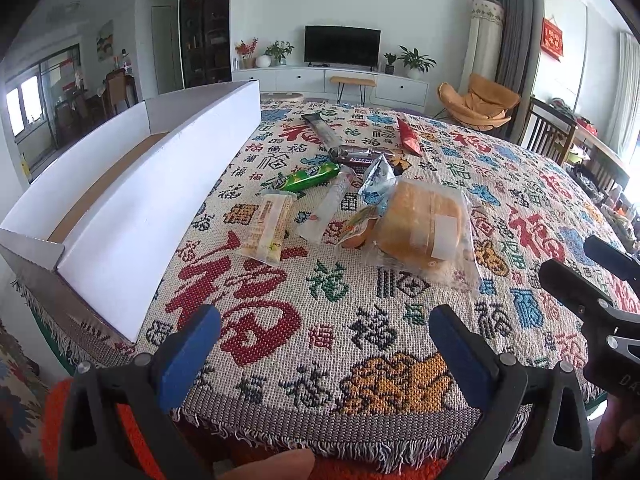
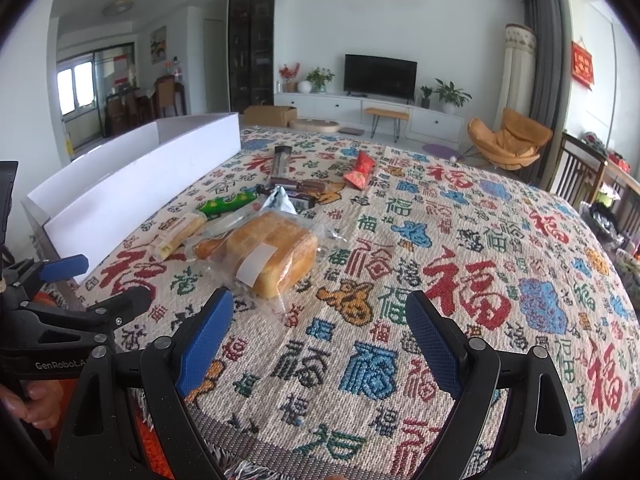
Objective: Organize snacks
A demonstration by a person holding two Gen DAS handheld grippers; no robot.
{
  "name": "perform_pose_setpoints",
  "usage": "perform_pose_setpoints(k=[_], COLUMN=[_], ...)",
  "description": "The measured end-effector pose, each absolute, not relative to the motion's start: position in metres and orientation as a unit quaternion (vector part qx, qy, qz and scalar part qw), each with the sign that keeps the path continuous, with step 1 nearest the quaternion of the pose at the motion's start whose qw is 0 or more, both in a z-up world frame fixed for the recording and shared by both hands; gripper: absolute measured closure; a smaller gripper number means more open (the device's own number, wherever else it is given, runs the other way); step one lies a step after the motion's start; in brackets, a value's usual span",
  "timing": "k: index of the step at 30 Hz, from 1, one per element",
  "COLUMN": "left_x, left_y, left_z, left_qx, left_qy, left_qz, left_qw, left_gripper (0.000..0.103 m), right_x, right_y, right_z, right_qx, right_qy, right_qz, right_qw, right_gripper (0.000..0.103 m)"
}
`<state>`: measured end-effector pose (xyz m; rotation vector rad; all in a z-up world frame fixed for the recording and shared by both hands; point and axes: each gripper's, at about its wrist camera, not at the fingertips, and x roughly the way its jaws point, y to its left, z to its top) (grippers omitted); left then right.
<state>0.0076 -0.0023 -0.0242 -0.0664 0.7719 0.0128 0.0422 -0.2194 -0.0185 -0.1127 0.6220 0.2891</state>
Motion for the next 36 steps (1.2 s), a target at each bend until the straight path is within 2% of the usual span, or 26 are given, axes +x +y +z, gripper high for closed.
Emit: perform_pose_setpoints(k=[15,27,36], left_x=[0.017,0.04,0.047], left_y=[0.003,0.013,0.013], left_z=[-0.052,-0.079,-0.083], left_qx=[-0.048,-0.036,-0.02], left_qy=[0.433,0.466,0.462], left_qz=[-0.002,0.02,0.032], left_qw=[0.9,0.884,0.886], left_gripper=[0.0,0.0,0.0], right_x=[0.051,0.099,0.144], right_y=[-0.219,-0.224,-0.207], right_z=[-0.028,-0.049,-0.032], right_qx=[-0.042,-0.023,0.077], right_qy=[0.335,0.413,0.432], right_qz=[0.152,0.177,0.201], right_qw=[0.929,0.893,0.876], right_gripper=[0.013,0.013,0.013])
